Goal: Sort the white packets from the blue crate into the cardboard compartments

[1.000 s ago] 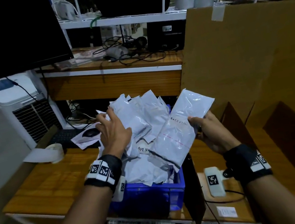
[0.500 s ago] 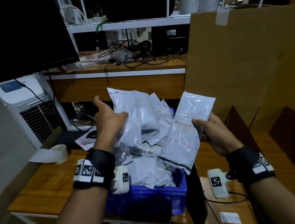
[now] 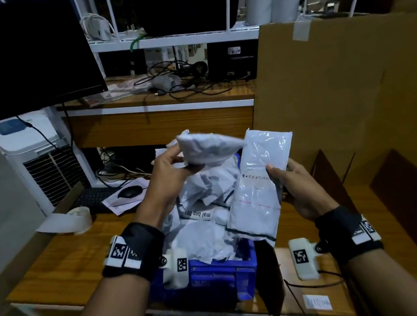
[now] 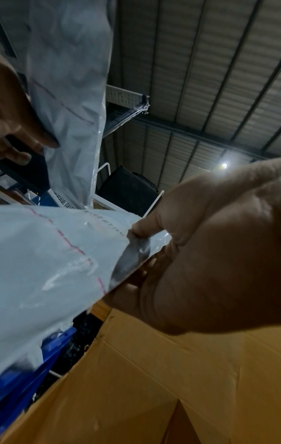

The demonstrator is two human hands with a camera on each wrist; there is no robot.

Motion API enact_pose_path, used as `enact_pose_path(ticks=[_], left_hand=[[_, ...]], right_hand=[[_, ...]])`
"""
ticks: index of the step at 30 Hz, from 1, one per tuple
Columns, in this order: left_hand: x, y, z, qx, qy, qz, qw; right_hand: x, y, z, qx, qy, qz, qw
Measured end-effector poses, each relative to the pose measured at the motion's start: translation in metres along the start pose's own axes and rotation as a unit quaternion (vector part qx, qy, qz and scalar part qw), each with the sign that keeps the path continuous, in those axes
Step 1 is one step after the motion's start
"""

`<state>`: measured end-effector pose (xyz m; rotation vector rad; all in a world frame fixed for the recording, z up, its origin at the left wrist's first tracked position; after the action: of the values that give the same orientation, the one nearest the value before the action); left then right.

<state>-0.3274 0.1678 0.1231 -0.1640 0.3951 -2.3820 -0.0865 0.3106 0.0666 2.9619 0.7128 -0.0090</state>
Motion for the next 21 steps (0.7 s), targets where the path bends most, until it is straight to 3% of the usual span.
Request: enact_pose_path(ticks=[3,8,18,21], left_hand=[[-0.009,0.01,0.013,-0.075,-0.081,-0.02,0.994],[-0.026,0.027,0.018,-0.114,-0.017,-0.07,0.991],[-0.054,0.04,0.005,-0.021,0.112,-0.152,0.982],[-0.056,0.045,0.015,-0.065,0.056,-0.136,0.987]], right_hand=[[0.004,0.007,-0.003,0.005,-0.006,0.003,1.0],[0.008,0.018,-0.009,0.014,-0.011,-0.011,1.0],[0.025,0.028,-0.017,0.044,-0.041,0.009,0.998],[0.03,0.03,-0.02,0.054,-0.041,0.016,0.998]])
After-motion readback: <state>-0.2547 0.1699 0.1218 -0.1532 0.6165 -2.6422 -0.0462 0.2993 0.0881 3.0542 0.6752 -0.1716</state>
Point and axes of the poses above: each hand's wrist, its own y-axis away from the middle knuckle, its own x-axis out of the back of the hand, z = x × y, the point moved 10 cm from there along -y, towards the middle knuckle, and after that the axes turned 6 degrees about z, right-handed, at the moved point
